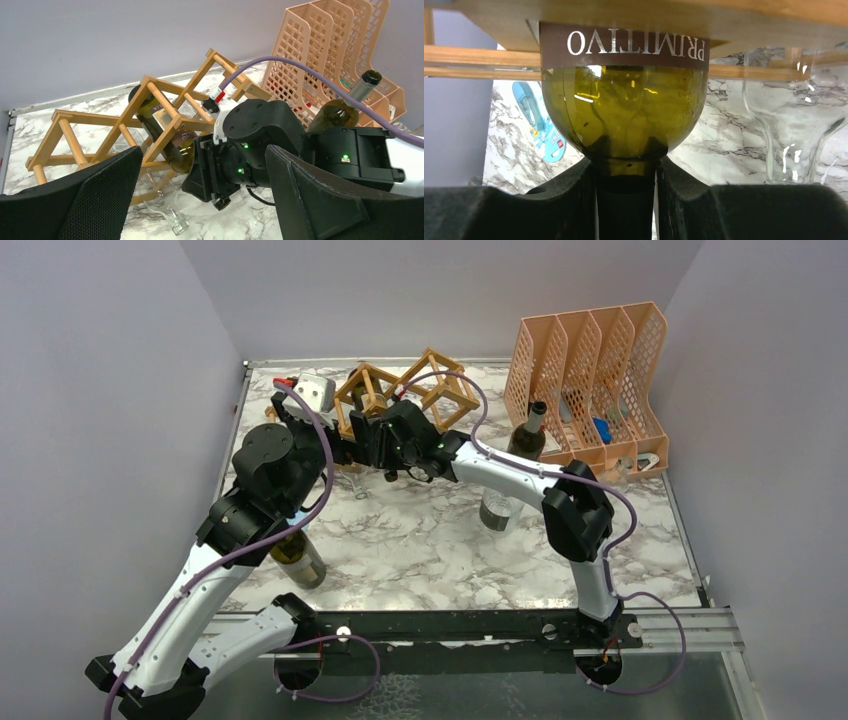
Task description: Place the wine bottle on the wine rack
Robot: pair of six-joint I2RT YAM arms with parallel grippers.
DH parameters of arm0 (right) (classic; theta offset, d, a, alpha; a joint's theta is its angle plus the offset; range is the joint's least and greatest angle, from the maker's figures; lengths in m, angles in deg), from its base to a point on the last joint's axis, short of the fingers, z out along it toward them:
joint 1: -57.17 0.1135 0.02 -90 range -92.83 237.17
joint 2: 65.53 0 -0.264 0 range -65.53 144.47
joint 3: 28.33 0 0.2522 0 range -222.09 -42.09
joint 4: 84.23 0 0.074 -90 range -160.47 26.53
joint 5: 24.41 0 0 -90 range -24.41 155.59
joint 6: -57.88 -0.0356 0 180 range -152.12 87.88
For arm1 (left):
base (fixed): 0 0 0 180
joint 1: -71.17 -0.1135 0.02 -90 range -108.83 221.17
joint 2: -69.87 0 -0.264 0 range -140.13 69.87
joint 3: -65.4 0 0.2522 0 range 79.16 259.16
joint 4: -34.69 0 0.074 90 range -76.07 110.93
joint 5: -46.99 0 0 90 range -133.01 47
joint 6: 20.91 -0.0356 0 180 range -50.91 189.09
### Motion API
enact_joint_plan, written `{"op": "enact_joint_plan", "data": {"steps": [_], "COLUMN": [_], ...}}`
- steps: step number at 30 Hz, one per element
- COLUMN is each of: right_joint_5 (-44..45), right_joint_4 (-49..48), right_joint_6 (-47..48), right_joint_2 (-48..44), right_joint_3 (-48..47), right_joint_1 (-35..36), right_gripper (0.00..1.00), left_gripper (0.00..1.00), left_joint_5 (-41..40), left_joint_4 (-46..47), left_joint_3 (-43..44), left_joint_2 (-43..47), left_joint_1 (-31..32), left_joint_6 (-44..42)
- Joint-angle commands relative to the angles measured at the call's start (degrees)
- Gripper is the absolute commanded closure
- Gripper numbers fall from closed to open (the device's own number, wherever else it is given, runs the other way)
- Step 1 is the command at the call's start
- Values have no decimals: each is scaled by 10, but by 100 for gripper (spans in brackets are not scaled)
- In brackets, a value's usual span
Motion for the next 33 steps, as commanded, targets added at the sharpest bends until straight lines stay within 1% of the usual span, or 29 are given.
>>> {"op": "enact_joint_plan", "data": {"steps": [1,4,7,12,18,23,28,30,33], "right_joint_5": [6,-4,0,-3,15,35,67,46,-44], "right_joint_4": [-31,-25,-19,-21,-16,-31,-55,-73,-108], "right_joint_6": [29,33,33,38,47,51,86,120,182], "right_joint_2": [10,19,24,13,-19,-71,-142,-171,-209], "right_joint_3": [-41,-46,-50,-43,-23,23,79,104,140], "right_joint_1": [-4,-3,-3,-3,-3,-3,-2,-2,0], "right_gripper": [60,54,45,34,28,22,21,21,21], "left_gripper": [1,1,1,1,1,1,1,1,1], "left_joint_5": [15,18,26,34,35,27,15,10,-4], "left_joint_4": [4,3,4,5,6,6,10,11,14], "left_joint_3": [22,21,24,24,29,46,81,89,121], "left_joint_2": [12,13,11,12,10,9,10,11,13], "left_joint_1": [1,1,1,1,1,1,1,1,1], "left_joint_6": [0,2,3,5,0,-12,-22,-24,-25]}}
